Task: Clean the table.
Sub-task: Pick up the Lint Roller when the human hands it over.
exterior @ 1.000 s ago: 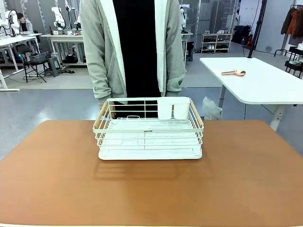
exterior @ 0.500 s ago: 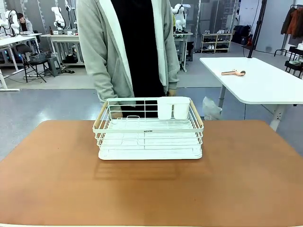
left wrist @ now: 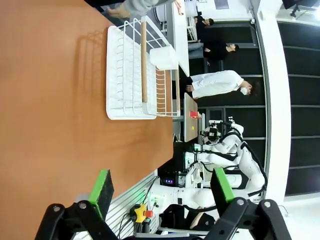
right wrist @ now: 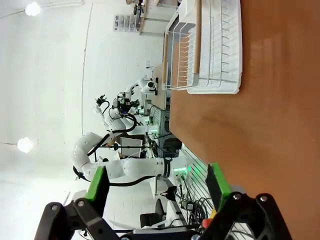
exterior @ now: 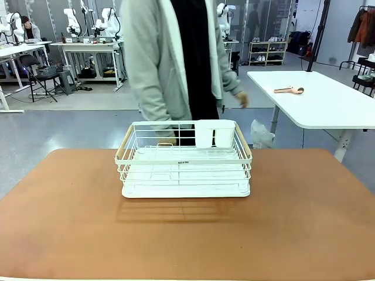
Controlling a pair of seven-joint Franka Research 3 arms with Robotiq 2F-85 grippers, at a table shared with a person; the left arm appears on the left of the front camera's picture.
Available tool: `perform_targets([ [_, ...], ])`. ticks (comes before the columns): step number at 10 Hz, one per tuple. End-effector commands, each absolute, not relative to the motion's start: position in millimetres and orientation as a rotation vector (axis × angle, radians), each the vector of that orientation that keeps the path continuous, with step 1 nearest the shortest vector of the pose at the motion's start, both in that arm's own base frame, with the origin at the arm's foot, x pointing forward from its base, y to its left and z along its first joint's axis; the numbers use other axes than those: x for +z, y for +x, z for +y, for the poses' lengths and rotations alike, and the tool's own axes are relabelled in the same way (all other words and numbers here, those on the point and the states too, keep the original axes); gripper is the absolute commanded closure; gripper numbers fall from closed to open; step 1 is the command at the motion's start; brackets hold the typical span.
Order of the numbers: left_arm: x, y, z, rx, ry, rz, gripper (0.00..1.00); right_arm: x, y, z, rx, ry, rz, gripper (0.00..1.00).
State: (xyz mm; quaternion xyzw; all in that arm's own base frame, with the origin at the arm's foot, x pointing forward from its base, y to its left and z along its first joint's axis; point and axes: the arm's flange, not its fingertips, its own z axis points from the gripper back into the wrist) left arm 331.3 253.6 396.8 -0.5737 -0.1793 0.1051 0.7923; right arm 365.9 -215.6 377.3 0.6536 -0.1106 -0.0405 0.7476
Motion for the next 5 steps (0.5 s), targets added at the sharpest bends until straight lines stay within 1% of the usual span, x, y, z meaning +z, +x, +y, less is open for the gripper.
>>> perform_targets([
  [1,396.3,328.2,254.3,0.214,-1.253,-0.391,0.00,378.3,363.9,-212.0,-0.086,1.442,-0.242,0.00],
  [5,396.3,328.2,254.3,0.214,-1.253,-0.391,0.00,378.3,363.9,-212.0,-0.086,1.442,-0.242,0.00],
])
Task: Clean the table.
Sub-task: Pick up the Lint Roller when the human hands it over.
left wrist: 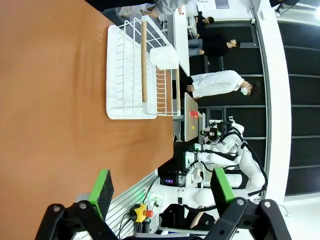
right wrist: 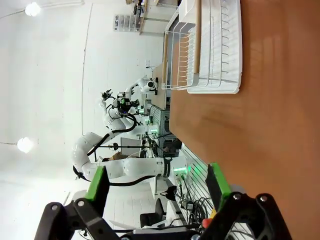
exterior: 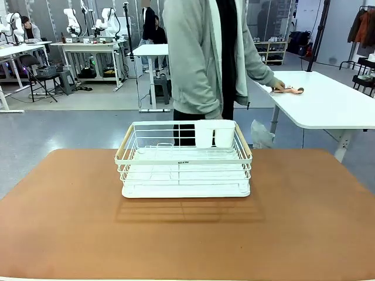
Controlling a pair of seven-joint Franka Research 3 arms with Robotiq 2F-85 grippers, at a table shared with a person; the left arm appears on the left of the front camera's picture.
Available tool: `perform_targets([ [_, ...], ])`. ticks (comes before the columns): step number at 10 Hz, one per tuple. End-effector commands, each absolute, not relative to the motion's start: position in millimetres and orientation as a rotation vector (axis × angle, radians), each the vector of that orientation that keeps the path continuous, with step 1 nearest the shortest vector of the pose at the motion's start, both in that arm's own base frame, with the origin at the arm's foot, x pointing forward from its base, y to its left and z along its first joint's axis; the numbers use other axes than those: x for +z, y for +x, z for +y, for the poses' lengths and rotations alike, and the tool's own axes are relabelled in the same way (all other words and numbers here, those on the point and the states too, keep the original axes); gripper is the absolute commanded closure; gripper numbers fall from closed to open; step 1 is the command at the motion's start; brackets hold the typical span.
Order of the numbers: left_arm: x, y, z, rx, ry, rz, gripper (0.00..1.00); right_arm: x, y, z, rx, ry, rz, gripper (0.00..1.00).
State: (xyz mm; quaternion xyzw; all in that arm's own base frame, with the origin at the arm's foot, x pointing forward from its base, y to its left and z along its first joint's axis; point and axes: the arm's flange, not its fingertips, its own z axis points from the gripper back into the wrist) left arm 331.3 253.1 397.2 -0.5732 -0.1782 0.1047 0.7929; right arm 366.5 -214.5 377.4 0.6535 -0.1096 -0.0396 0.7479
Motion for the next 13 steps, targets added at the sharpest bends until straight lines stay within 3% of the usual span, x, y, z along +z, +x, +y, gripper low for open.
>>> perform_targets([
  [1,396.3,328.2,254.3,0.214,-1.253,-0.391,0.00,378.3,363.9,-212.0,-0.086,1.442,-0.242,0.00],
  [13,396.3,328.2,254.3,0.214,-1.253,-0.391,0.00,378.3,363.9,-212.0,-0.086,1.442,-0.242,0.00],
])
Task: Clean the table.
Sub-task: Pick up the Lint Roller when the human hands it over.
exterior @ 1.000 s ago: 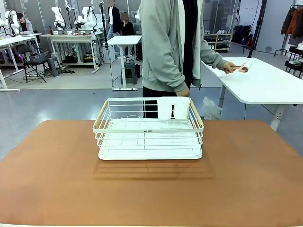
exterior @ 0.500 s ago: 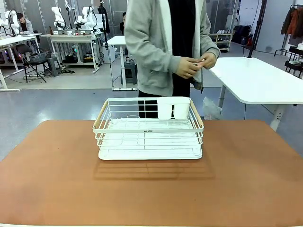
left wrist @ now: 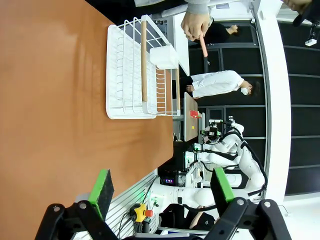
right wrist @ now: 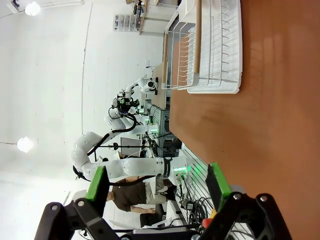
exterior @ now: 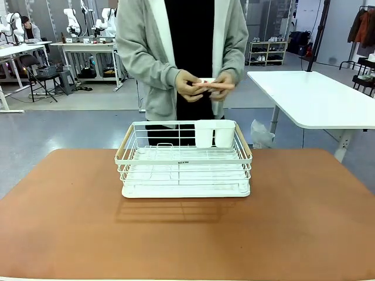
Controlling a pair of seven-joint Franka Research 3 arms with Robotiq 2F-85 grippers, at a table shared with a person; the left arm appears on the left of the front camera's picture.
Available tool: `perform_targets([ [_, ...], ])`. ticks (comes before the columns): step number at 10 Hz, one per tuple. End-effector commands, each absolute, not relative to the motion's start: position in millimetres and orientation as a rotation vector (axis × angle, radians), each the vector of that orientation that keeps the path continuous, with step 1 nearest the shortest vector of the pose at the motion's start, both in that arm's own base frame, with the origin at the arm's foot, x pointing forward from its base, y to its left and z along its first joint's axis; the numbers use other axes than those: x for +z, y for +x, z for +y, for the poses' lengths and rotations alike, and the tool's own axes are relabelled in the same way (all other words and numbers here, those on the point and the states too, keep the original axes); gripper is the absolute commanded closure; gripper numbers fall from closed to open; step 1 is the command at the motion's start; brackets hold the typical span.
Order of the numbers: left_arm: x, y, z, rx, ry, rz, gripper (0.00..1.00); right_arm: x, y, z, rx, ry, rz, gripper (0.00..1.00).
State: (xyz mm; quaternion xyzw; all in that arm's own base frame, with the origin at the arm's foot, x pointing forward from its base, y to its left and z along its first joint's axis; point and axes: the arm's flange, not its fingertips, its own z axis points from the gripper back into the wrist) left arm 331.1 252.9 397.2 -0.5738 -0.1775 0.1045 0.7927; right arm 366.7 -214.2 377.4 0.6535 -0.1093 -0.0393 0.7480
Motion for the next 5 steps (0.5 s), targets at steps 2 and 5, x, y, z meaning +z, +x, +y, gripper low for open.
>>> perform_targets([
  [2,396.3,328.2,254.3,0.214,-1.253,-0.391,0.00,378.3,363.9,-212.0,-0.086,1.442,-0.242,0.00],
  [5,396.3,328.2,254.3,0.214,-1.253,-0.391,0.00,378.3,363.9,-212.0,-0.086,1.442,-0.242,0.00],
])
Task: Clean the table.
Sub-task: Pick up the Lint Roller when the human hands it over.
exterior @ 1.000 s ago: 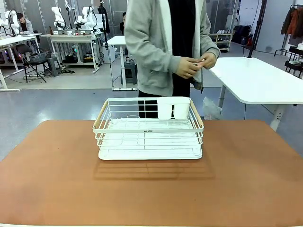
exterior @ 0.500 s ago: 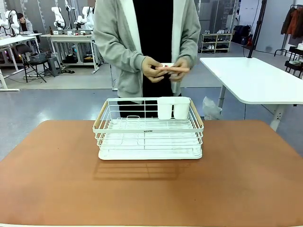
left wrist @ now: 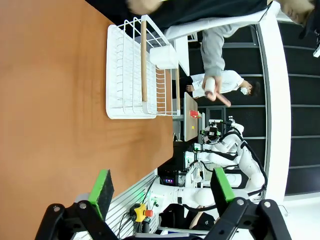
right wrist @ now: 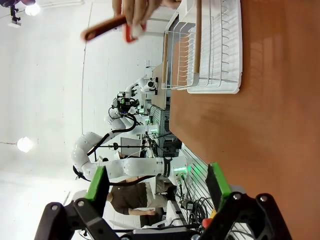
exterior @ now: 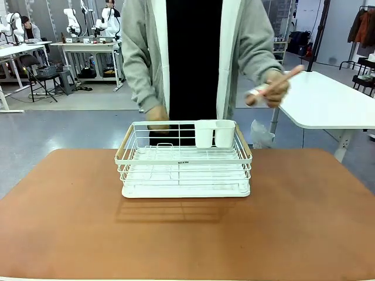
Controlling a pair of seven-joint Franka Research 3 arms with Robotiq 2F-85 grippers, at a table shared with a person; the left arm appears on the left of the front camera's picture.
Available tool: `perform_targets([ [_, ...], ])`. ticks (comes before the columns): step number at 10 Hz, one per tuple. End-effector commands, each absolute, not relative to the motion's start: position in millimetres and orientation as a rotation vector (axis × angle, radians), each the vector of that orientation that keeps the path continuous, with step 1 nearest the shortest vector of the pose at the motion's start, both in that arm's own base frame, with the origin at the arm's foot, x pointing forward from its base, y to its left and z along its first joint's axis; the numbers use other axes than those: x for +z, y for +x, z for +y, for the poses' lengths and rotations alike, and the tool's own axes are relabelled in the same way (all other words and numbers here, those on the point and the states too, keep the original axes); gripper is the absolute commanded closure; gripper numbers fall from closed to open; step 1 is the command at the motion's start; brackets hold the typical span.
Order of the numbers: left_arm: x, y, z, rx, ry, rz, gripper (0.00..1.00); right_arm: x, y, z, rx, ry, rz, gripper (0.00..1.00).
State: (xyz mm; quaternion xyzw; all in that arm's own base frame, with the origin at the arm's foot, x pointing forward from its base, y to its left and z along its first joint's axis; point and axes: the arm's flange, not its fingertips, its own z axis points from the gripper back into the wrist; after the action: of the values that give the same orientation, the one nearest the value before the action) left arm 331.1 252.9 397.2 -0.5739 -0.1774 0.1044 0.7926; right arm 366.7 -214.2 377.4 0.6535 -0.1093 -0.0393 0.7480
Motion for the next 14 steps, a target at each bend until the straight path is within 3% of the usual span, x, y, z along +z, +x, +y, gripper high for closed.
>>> perform_targets([
  [1,396,328,254,0.214,-1.253,-0.391,0.00,378,364,-212,-0.086,1.442,-0.242,0.00],
  [10,396,328,254,0.214,-1.253,-0.391,0.00,377,367,-214,-0.086,1.429,-0.239,0.00],
  [14,396,328,254,0.214,-1.253,-0.391,0.00,439,351,-110,-0.381,1.270,-0.160,0.00],
])
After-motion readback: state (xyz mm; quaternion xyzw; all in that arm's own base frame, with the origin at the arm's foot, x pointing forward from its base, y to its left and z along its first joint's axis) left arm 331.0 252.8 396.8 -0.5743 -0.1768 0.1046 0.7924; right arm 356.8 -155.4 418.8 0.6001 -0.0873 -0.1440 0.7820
